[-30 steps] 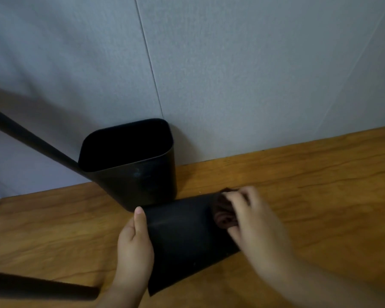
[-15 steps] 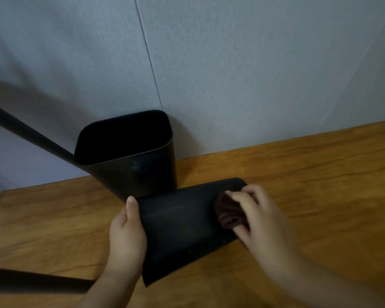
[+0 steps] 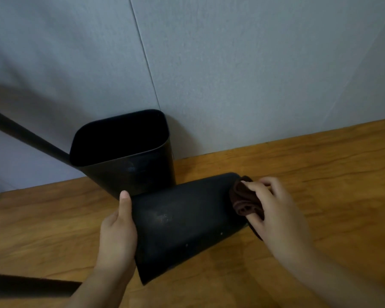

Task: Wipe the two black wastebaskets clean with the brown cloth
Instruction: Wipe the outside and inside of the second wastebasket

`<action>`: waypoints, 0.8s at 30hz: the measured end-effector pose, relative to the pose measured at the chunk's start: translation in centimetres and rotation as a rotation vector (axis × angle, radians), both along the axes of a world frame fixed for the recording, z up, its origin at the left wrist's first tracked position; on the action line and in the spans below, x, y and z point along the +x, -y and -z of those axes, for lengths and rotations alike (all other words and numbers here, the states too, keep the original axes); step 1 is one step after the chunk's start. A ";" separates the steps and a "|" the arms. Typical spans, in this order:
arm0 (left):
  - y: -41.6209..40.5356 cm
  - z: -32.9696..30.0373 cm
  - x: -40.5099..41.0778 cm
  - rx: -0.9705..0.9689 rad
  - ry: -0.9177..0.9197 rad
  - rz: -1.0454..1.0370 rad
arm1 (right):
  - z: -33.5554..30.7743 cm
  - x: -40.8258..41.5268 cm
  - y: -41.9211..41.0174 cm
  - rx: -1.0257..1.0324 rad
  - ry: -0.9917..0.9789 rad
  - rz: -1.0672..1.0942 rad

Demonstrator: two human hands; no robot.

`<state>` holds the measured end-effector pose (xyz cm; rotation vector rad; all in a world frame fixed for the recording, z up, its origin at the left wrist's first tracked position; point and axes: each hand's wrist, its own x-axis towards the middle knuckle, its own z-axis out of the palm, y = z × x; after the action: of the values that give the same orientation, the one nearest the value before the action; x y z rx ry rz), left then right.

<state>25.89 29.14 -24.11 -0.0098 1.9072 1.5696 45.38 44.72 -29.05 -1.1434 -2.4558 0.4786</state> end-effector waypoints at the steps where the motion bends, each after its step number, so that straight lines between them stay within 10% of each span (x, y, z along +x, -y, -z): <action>1: 0.4 0.0 -0.1 0.045 0.047 0.019 | 0.0 -0.2 0.0 -0.008 -0.008 0.001; 5: 2.1 0.1 0.1 0.152 0.151 0.147 | 0.1 -0.4 -0.6 -0.067 -0.062 0.045; 10: 2.8 0.6 0.6 -0.282 -0.451 0.419 | 0.3 -0.8 -0.5 -0.084 -0.099 0.053; 24: 1.1 2.3 3.7 -0.095 -0.383 0.057 | -0.6 -3.8 5.0 -0.166 -0.244 -0.177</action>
<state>29.61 28.02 -26.44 0.3224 2.2506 1.5233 41.63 39.76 -28.44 -0.8714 -2.3460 0.8364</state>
